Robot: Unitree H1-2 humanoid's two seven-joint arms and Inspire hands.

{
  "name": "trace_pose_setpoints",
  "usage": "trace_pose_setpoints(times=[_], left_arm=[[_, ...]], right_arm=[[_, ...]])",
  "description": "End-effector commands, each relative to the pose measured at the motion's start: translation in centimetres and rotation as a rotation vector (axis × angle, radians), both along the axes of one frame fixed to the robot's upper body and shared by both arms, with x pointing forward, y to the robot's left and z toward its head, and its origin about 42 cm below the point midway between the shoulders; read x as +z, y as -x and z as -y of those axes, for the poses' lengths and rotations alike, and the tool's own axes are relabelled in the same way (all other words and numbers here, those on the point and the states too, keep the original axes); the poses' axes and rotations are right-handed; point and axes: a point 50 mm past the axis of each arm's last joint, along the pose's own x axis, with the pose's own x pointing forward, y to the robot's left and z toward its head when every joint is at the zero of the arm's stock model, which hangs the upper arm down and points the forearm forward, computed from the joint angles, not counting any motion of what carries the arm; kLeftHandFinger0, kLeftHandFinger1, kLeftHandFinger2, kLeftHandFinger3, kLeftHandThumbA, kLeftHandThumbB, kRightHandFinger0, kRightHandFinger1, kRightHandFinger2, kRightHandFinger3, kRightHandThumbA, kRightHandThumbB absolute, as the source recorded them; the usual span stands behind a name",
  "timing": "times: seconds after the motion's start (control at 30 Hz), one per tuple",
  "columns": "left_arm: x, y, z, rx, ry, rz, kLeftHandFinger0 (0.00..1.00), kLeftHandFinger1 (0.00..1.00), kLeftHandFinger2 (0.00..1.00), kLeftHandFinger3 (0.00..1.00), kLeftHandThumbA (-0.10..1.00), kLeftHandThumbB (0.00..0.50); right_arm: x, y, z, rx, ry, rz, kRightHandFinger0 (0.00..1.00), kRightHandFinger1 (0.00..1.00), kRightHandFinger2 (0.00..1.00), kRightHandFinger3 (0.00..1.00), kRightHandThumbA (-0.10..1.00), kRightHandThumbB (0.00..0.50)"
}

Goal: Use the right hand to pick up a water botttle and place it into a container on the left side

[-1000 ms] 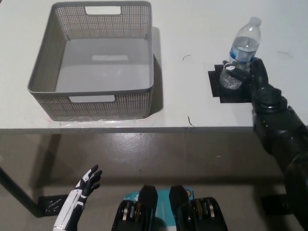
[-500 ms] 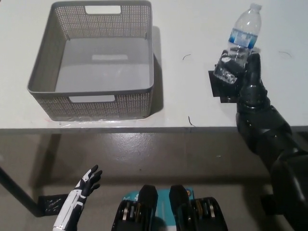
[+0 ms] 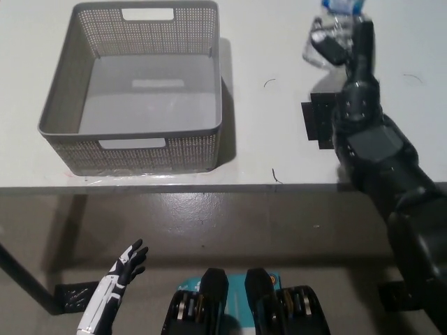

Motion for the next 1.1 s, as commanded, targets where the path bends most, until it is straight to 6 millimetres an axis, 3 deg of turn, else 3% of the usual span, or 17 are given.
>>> trace_pose_setpoints(times=[0.0,0.13,0.27,0.33,0.37,0.4,0.43,0.47,0.5,0.53,0.57,0.67,0.73,0.93,1.07], left_arm=[[0.7,-0.1,-0.4,-0.017,-0.021,0.039,1.00,1.00,1.00,1.00,1.00,0.266],[0.5,0.0,-0.3,-0.019,-0.016,0.034,1.00,1.00,1.00,1.00,1.00,0.262],[0.5,0.2,-0.2,-0.023,-0.018,0.032,1.00,1.00,1.00,1.00,1.00,0.252],[0.5,0.2,-0.2,-0.023,-0.031,0.028,1.00,1.00,1.00,1.00,1.00,0.266],[0.5,0.2,-0.2,-0.025,-0.034,0.027,1.00,1.00,1.00,1.00,1.00,0.272],[0.5,0.1,-0.2,-0.026,-0.034,0.029,1.00,1.00,1.00,1.00,1.00,0.269],[0.6,0.1,-0.2,-0.027,-0.033,0.031,1.00,1.00,1.00,1.00,1.00,0.269],[0.6,0.1,-0.2,-0.030,-0.036,0.032,1.00,1.00,1.00,1.00,1.00,0.271],[0.6,0.1,-0.1,-0.032,-0.038,0.032,1.00,1.00,1.00,1.00,1.00,0.279],[0.6,0.1,-0.1,-0.033,-0.041,0.029,1.00,1.00,1.00,1.00,1.00,0.287],[0.6,0.1,0.0,-0.037,-0.043,0.029,1.00,1.00,1.00,1.00,1.00,0.278],[0.9,-0.1,0.2,-0.049,-0.049,0.031,1.00,1.00,1.00,1.00,1.00,0.275],[0.9,-0.3,0.1,-0.055,-0.056,0.031,1.00,1.00,1.00,1.00,1.00,0.292],[1.1,-0.9,0.3,-0.080,-0.061,0.033,1.00,1.00,1.00,1.00,1.00,0.289],[1.3,-1.4,0.6,-0.092,-0.068,0.038,1.00,1.00,1.00,1.00,1.00,0.302]], right_arm=[[8.7,-0.2,-4.3,0.087,0.035,0.299,0.00,0.03,0.49,0.49,-0.10,0.132],[10.1,0.4,-7.0,0.128,0.062,0.352,0.00,0.13,0.61,0.58,-0.10,0.155],[10.7,1.1,-9.8,0.175,0.076,0.389,0.00,0.15,0.61,0.62,-0.10,0.166],[10.8,1.5,-11.0,0.210,0.090,0.394,0.00,0.18,0.65,0.72,-0.10,0.151],[10.8,1.7,-11.8,0.224,0.091,0.394,0.00,0.17,0.63,0.71,-0.10,0.152],[10.7,2.0,-12.8,0.237,0.101,0.394,0.07,0.23,0.61,0.60,-0.10,0.140],[10.6,2.1,-13.2,0.244,0.104,0.394,0.01,0.17,0.48,0.48,-0.10,0.149],[10.5,2.3,-13.7,0.247,0.109,0.398,0.00,0.02,0.26,0.33,-0.10,0.167],[10.3,2.6,-14.5,0.254,0.109,0.388,0.00,0.00,0.19,0.27,-0.10,0.176],[10.2,2.7,-14.8,0.256,0.110,0.387,0.00,0.00,0.19,0.29,-0.10,0.177],[9.9,3.1,-15.8,0.276,0.104,0.382,0.00,0.00,0.20,0.31,-0.10,0.168],[9.0,3.7,-17.3,0.310,0.093,0.354,0.00,0.01,0.43,0.49,-0.10,0.143],[8.2,4.2,-18.2,0.336,0.070,0.331,0.00,0.03,0.53,0.58,-0.10,0.132],[5.9,4.9,-19.3,0.361,0.065,0.294,0.00,0.11,0.61,0.61,-0.10,0.131],[4.4,5.4,-19.9,0.383,0.086,0.270,0.00,0.10,0.59,0.58,-0.10,0.132]])
